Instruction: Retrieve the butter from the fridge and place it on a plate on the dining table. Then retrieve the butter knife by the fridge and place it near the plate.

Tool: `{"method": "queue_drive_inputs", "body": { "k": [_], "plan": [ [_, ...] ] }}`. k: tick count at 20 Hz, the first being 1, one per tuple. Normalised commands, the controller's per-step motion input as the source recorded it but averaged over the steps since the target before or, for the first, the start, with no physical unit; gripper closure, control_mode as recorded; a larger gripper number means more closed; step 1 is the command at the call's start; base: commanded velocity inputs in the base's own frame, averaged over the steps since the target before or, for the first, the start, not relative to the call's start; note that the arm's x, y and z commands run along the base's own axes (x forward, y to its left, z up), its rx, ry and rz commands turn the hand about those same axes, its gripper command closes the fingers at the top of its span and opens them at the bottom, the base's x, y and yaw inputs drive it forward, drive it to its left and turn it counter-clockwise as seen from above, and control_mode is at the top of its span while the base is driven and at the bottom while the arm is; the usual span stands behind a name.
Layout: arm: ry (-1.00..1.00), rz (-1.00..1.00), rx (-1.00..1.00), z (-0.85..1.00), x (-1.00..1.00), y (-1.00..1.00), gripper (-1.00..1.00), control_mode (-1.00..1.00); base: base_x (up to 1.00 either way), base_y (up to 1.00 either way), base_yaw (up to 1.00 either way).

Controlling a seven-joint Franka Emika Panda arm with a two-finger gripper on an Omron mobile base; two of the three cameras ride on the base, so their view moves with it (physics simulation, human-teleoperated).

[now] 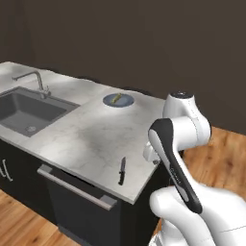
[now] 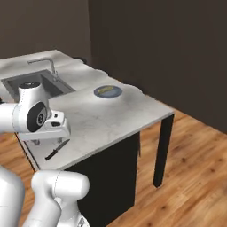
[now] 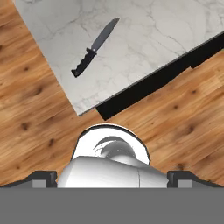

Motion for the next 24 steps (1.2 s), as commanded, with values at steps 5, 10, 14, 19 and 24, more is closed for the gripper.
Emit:
{"method": "queue_drive_inputs", "body": {
  "k": [5, 10, 14, 19, 24],
  "plan": [
    [0.00, 0.00, 0.00, 0.00, 0.00, 0.00, -1.00, 1.00, -0.15, 0.28, -0.46],
    [0.00, 0.00, 0.00, 0.00, 0.00, 0.00, -1.00, 1.00, -0.35, 0.63, -0.32],
    [0.00, 0.00, 0.00, 0.00, 0.00, 0.00, -1.00, 1.00, -0.55, 0.77, -0.25],
    [0.00, -0.01, 0.00, -0.02, 0.04, 0.08, -1.00, -1.00, 0.00, 0.53, -0.08],
    [-0.05, -0.27, 0.00, -0.15, 0.42, 0.46, -1.00, -1.00, 0.00, 0.00, 0.00]
  ]
}}
